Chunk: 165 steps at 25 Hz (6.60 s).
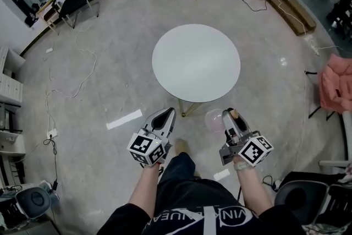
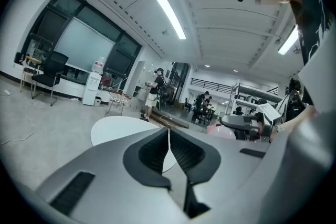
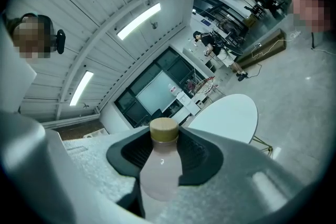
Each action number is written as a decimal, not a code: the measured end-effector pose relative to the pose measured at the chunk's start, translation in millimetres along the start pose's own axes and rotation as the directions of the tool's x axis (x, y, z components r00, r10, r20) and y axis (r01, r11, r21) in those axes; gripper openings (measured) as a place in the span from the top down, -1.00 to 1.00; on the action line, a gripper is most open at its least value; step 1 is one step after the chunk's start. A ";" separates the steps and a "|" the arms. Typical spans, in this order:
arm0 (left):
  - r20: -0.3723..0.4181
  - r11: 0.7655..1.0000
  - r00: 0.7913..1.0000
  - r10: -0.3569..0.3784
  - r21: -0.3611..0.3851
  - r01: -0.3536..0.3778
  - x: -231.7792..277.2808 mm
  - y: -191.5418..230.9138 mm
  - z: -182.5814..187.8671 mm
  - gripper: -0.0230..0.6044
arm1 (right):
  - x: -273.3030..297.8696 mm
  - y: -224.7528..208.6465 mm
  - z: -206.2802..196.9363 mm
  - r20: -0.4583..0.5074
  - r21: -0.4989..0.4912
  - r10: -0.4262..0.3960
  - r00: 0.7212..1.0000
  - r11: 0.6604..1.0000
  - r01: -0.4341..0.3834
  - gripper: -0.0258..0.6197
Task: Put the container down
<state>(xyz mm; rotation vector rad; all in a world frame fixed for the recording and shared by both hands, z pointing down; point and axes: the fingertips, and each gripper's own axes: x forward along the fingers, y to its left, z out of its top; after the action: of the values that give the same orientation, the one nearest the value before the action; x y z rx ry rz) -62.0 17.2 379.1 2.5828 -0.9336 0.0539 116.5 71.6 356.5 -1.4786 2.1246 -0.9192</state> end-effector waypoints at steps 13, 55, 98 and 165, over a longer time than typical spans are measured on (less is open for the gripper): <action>-0.032 0.998 0.998 -0.054 -0.018 0.054 59.3 48.7 15.7 0.88 | 55.2 -39.1 18.2 0.033 0.009 -0.085 0.996 0.996 0.085 0.49; -0.121 0.996 0.991 0.048 -0.071 -0.057 170.9 104.2 -30.5 0.88 | 188.6 -148.7 17.5 -0.199 -0.051 -0.034 0.979 0.998 0.025 0.49; -0.134 0.970 0.982 0.136 -0.184 -0.159 242.3 158.1 -53.5 0.88 | 315.2 -176.4 -19.6 -0.442 -0.521 0.024 0.897 0.807 -0.278 0.49; -0.158 0.974 0.983 0.099 -0.189 -0.128 166.5 124.2 -79.8 0.88 | 257.3 -161.9 -41.0 -0.376 -0.601 -0.076 0.923 0.779 -0.180 0.42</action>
<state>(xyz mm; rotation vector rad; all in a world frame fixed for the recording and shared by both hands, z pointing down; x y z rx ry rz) -2.3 -141.1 523.7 2.3072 -0.9782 0.1719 104.7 -192.4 512.3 -1.6049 2.9599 -0.5094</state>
